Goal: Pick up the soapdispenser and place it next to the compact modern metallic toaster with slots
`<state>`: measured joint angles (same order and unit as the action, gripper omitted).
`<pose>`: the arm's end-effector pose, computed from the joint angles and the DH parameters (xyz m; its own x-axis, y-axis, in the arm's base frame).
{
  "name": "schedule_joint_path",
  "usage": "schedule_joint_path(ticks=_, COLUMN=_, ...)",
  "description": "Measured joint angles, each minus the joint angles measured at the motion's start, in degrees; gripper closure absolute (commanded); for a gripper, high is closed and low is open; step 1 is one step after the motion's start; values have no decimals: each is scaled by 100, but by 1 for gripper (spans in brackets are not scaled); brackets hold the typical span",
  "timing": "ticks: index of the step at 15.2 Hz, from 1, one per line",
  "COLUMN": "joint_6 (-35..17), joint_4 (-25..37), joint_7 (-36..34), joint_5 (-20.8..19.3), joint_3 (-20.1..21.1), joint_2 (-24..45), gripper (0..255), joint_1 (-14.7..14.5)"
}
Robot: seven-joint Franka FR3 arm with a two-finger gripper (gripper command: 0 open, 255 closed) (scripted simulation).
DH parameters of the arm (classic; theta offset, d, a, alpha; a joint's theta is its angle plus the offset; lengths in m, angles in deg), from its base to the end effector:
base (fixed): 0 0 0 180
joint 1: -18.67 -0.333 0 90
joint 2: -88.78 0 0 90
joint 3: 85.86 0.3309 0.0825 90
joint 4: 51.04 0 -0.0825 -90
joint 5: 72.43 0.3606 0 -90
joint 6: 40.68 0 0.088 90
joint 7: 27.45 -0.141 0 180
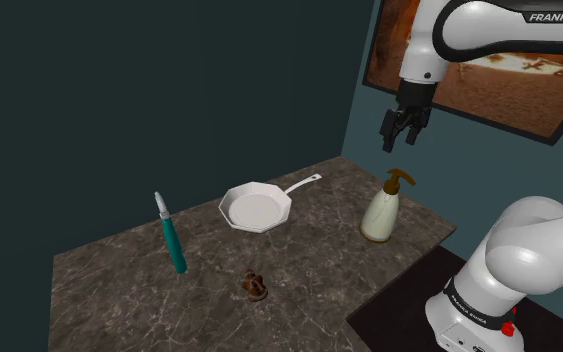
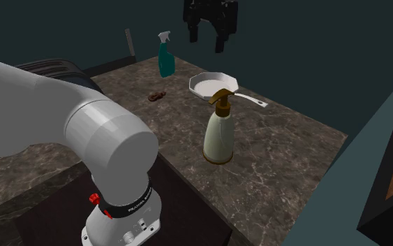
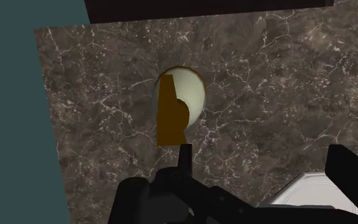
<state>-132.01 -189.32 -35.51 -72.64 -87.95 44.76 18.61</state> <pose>0.2756 -0.0127 0.5383 0.9850 -0.1637 -0.0540 -0.1646 -0.9862 -0.0143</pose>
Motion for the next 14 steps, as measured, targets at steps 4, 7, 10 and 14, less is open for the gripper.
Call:
schedule_joint_path(ticks=4, joint_6=-333, joint_4=-211, joint_7=149, joint_5=-135, joint_3=-160, joint_2=154, gripper=0, joint_1=86)
schedule_joint_path(ticks=7, joint_6=-773, joint_4=-512, joint_7=325, joint_5=-308, joint_3=-361, joint_2=318, gripper=0, joint_1=206)
schedule_joint_path(ticks=10, joint_6=-1295, joint_4=-779, joint_7=507, joint_5=-484, joint_3=-582, joint_2=601, gripper=0, joint_1=334)
schedule_joint_path(ticks=14, joint_6=-1670, joint_4=-1045, joint_7=556, joint_5=-555, joint_3=-663, joint_2=713, gripper=0, joint_1=380)
